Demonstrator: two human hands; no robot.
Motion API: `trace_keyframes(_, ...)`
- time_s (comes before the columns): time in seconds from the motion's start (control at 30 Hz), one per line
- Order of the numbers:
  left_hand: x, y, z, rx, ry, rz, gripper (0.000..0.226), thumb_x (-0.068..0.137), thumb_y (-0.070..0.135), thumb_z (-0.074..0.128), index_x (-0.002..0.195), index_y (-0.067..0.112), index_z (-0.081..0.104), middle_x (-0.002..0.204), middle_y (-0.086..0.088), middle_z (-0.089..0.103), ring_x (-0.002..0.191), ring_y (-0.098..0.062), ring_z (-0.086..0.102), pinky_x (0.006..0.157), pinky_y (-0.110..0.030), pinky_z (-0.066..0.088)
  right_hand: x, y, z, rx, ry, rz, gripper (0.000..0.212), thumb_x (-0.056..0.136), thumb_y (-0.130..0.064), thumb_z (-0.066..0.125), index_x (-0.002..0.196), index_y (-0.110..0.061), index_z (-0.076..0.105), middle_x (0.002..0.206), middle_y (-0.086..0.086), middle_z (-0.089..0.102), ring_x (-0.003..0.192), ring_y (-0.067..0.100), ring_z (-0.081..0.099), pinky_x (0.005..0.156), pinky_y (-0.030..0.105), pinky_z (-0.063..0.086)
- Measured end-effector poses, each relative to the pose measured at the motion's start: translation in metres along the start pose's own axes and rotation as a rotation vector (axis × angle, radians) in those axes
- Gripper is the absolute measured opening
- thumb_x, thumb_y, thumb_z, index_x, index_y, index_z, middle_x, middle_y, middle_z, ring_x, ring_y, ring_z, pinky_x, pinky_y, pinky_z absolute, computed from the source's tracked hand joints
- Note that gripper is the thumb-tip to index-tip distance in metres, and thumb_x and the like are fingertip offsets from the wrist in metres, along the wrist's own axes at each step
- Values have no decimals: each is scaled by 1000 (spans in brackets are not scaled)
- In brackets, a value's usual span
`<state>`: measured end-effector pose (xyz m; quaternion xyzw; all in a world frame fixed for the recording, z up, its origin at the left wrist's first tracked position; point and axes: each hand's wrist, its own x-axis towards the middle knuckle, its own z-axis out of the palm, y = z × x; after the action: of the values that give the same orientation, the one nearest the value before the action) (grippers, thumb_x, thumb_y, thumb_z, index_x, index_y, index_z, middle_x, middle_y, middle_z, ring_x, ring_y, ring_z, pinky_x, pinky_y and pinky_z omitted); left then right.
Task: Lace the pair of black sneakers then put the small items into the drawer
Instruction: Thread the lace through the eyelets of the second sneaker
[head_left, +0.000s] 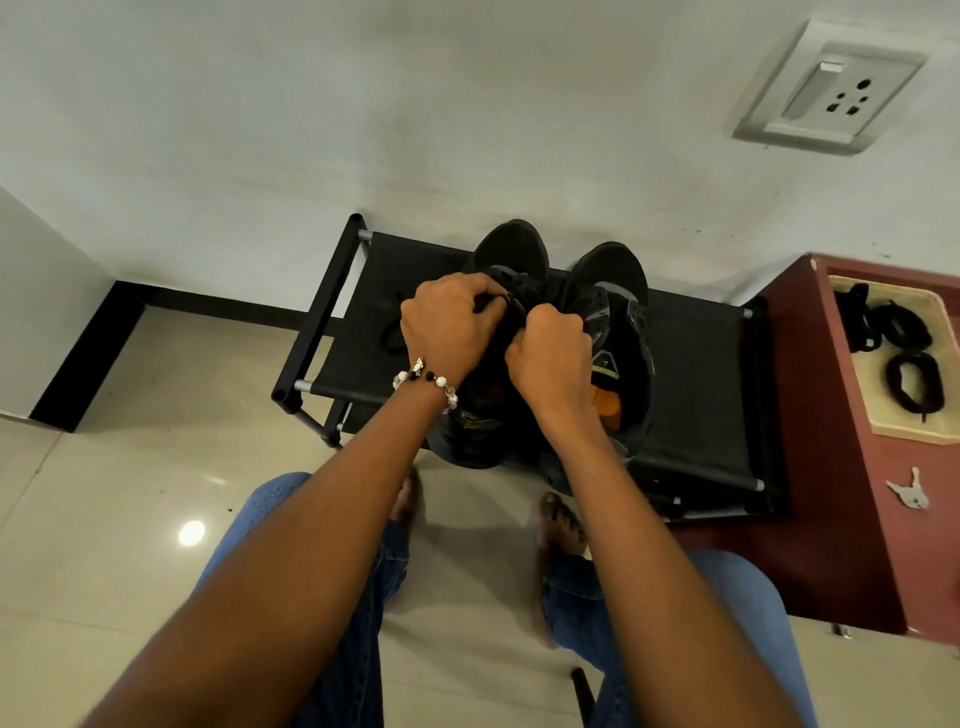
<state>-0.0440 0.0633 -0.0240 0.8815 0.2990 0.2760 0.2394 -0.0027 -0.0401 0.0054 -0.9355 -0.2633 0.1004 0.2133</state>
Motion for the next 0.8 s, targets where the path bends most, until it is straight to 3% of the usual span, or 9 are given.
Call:
trace_keyframes(0.1, 0, 3, -4, -229, 16, -258, 12, 82, 34, 68, 90, 31, 77, 85, 15, 72, 79, -3, 63, 64, -7, 40, -2, -2, 3, -26, 14, 3, 13, 96, -11, 49, 99, -1, 57, 99, 20, 62, 93, 42, 59, 67, 39, 42)
trace_keyframes(0.2, 1, 9, -4, -521, -35, -528, 7, 81, 26, 69, 85, 28, 75, 81, 12, 71, 81, -6, 65, 70, -19, 51, -6, -3, 9, -51, 47, -2, 17, 97, -10, 47, 105, 1, 57, 100, 20, 63, 93, 41, 61, 69, 39, 45)
trace_keyframes(0.27, 5, 10, -6, -772, -84, -721, 9, 83, 15, 64, 81, 20, 71, 82, 2, 71, 84, -16, 67, 73, -30, 56, -9, -3, 12, -58, 63, 3, 20, 99, -10, 45, 108, 3, 57, 103, 21, 63, 95, 41, 62, 66, 35, 42)
trace_keyframes(0.33, 9, 9, -8, -967, -160, -814, 13, 87, 7, 58, 80, 14, 66, 82, -5, 68, 82, -21, 66, 68, -32, 56, -11, -4, 14, -69, 76, 4, 22, 101, -11, 43, 111, 3, 56, 104, 21, 63, 95, 39, 63, 63, 31, 39)
trace_keyframes(0.43, 9, 13, -14, -976, -243, -741, 17, 91, 5, 53, 81, 14, 62, 80, -5, 65, 78, -19, 63, 65, -29, 54, -11, -8, 16, -83, 80, 8, 25, 102, -11, 41, 117, 4, 54, 107, 21, 64, 98, 38, 65, 64, 29, 39)
trace_keyframes(0.53, 10, 9, -13, -844, -272, -609, 18, 88, 8, 55, 76, 20, 63, 80, -2, 64, 83, -20, 62, 85, -43, 55, -10, -9, 19, -63, 73, 20, 24, 102, -9, 42, 117, 5, 52, 107, 22, 65, 98, 39, 65, 65, 31, 43)
trace_keyframes(0.6, 12, 6, -14, -743, -280, -511, 12, 80, 19, 59, 75, 27, 64, 80, 3, 66, 89, -21, 63, 94, -55, 48, -10, -10, 21, -71, 86, 25, 24, 102, -9, 40, 117, 5, 52, 106, 22, 65, 96, 39, 66, 65, 31, 46)
trace_keyframes(0.7, 18, 1, -19, -331, -342, -206, 13, 77, 37, 62, 89, 42, 62, 78, 16, 61, 104, -18, 55, 100, -49, 32, -12, -9, 22, -82, 95, 42, 26, 103, -9, 39, 119, 6, 52, 108, 22, 65, 98, 39, 66, 69, 34, 51)
trace_keyframes(0.8, 22, -4, -28, 55, -376, 18, 23, 82, 47, 66, 104, 41, 66, 91, 18, 59, 111, -16, 42, 94, -41, 24, -10, -9, 22, -52, 85, 82, 28, 103, -11, 38, 120, 6, 53, 111, 24, 63, 101, 41, 64, 70, 35, 49)
